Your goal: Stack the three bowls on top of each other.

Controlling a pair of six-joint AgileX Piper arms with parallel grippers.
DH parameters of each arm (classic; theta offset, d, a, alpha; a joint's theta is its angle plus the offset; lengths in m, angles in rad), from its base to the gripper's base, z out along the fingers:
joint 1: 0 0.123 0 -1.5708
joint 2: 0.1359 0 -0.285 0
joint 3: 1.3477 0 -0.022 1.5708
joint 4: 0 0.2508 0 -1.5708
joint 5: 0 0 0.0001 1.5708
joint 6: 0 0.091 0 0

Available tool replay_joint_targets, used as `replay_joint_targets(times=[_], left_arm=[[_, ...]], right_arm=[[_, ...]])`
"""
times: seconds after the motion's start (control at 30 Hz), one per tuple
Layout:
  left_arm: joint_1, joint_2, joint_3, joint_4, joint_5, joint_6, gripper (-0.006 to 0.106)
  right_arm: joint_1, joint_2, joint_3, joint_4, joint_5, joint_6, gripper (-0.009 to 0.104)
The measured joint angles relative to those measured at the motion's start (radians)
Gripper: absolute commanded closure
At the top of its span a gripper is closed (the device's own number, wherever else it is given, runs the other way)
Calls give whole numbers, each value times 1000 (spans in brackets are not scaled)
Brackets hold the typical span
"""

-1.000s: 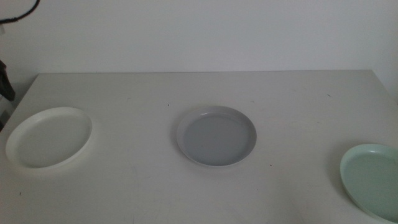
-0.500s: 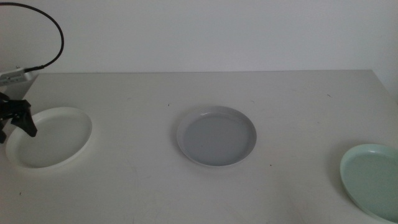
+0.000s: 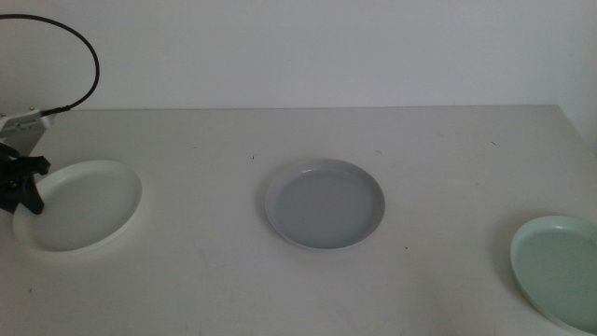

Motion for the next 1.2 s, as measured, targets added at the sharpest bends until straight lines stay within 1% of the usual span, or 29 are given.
replay_joint_targets(times=[0.03, 0.37, 0.53, 0.67, 0.83, 0.97, 1.2], left_arm=[[0, 0, 0, 0, 0, -4, 101], [0, -20, 0, -19, 9, -22, 100], [-2, -101, 0, -45, 7, -46, 100], [-29, -193, 0, -50, 6, -76, 100], [-118, -292, 0, -57, 11, -133, 100], [-204, -326, 0, -64, 19, -183, 100], [-409, -327, 0, -64, 22, -242, 100]], right_arm=[[0, 0, 0, 0, 0, 0, 38], [0, 0, 0, 0, 0, 0, 38], [0, 0, 0, 0, 0, 0, 38], [0, 0, 0, 0, 0, 0, 38], [0, 0, 0, 0, 0, 0, 38], [0, 0, 0, 0, 0, 0, 38], [0, 0, 0, 0, 0, 0, 38]])
